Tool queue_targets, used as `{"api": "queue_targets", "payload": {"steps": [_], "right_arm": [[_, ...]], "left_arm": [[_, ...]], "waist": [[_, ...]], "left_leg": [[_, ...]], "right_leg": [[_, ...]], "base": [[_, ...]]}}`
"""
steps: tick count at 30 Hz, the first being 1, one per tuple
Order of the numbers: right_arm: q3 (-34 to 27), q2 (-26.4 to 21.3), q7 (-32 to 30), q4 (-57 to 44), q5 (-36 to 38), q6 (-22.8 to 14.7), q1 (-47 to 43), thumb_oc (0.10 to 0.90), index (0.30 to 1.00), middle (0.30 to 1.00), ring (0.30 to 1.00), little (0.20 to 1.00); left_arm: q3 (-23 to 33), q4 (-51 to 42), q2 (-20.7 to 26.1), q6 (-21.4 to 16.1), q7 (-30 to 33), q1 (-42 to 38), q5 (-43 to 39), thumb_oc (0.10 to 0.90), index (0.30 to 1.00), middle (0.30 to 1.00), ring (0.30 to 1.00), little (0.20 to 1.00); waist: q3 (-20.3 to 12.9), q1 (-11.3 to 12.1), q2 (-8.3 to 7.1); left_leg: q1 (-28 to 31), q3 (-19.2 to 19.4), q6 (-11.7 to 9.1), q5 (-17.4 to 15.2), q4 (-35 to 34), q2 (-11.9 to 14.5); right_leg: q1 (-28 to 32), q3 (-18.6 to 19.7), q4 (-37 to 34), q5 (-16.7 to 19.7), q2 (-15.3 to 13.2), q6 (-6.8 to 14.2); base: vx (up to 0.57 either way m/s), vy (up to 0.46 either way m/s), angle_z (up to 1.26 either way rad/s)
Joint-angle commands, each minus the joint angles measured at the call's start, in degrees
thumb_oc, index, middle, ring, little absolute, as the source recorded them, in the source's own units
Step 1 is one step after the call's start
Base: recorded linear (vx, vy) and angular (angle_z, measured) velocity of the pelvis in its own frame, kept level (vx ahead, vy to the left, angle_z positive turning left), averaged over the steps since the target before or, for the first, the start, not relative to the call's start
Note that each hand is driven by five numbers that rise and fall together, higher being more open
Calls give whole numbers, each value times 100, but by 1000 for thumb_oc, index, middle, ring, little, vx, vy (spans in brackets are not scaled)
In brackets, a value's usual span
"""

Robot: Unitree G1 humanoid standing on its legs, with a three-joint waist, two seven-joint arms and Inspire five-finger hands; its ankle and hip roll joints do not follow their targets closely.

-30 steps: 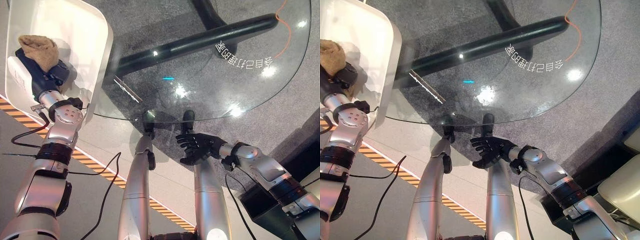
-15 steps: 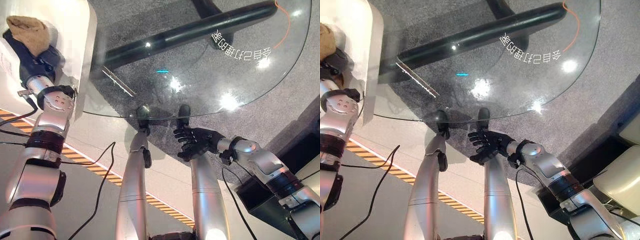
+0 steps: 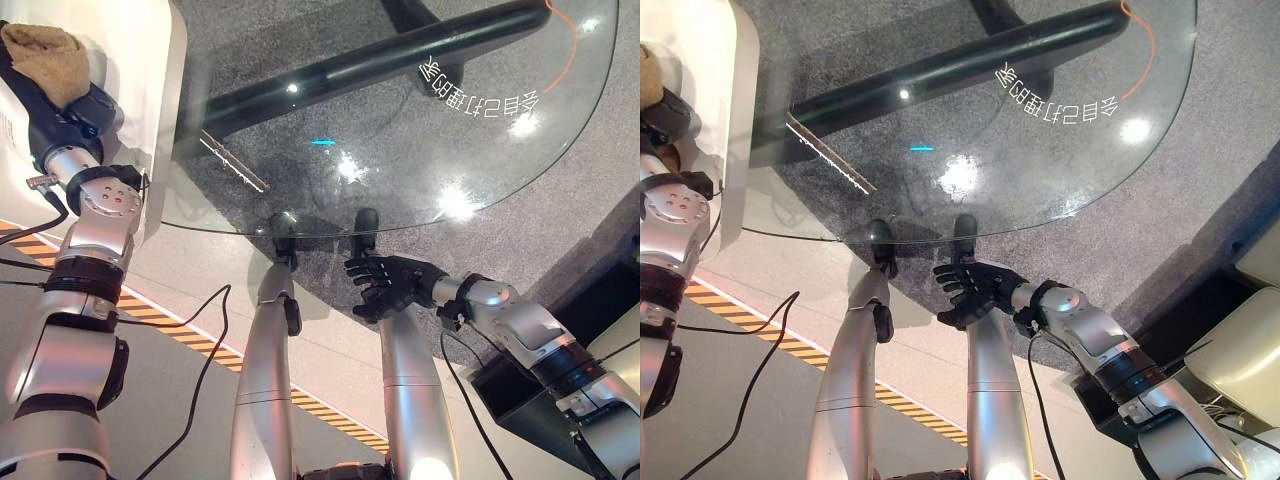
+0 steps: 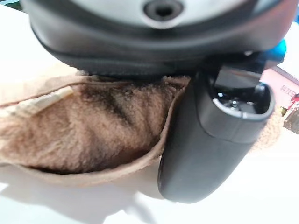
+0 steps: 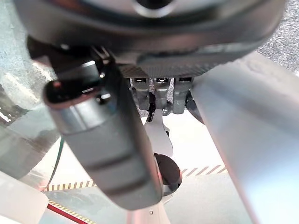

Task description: Wipe the table with a cloth and put it in the basket.

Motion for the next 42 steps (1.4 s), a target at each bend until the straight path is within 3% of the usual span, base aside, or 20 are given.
{"api": "queue_targets", "payload": {"steps": [1,8,23,33,37,40,42], "right_arm": [[158,111,115,-308,142,-34,609,800,900,900,900,900],[85,215,80,-331,108,-79,807,800,900,900,900,900],[-245,473,250,-74,-249,-468,1347,800,900,900,900,900],[-404,574,164,43,-233,-525,1620,800,900,900,900,900],[-476,667,-178,514,-993,-741,1852,800,900,900,900,900],[-682,801,-261,994,-1098,-895,2118,800,900,900,900,900],[-888,1000,-389,1327,-1067,-970,2372,800,900,900,900,900]], "left_arm": [[177,-201,78,-297,-196,112,-102,800,900,900,900,900],[296,-468,42,-375,-493,526,-96,800,900,900,900,900],[1143,-1127,-205,-562,-1127,2269,-240,800,900,900,900,900],[1550,-1167,-253,-785,-1136,2822,-801,800,900,900,900,900],[1479,-1299,-689,-1048,-1658,3431,-570,800,900,900,900,900],[1363,-1542,-1126,-1104,-2088,4042,-687,800,900,900,900,900],[1282,-1599,-1450,-1168,-2465,4538,-697,800,900,900,900,900]], "waist": [[-133,92,-3],[-133,154,46],[-133,368,192],[-133,436,134],[-133,502,100],[-133,570,96],[-340,615,82]], "left_leg": [[333,82,-137,-431,154,-375],[635,47,-113,-442,34,-419],[1900,-153,-111,-420,-377,-545],[2834,-244,-178,-391,-679,-514],[3544,-304,-220,-319,-1013,-479],[4131,-381,-213,-285,-1304,-473],[4425,-438,-205,-285,-1499,-466]], "right_leg": [[303,134,-364,100,334,213],[573,74,-469,84,303,219],[1923,-210,-840,-42,186,132],[2909,-327,-1119,-165,180,72],[3617,-397,-1359,-167,163,96],[4232,-432,-1594,-163,144,119],[4564,-455,-1770,-158,125,139]], "base": [[-13,-60,2],[-17,-61,2],[-44,-84,0],[-57,-69,3],[-65,-94,-1],[-48,-94,0],[23,-105,7]]}}
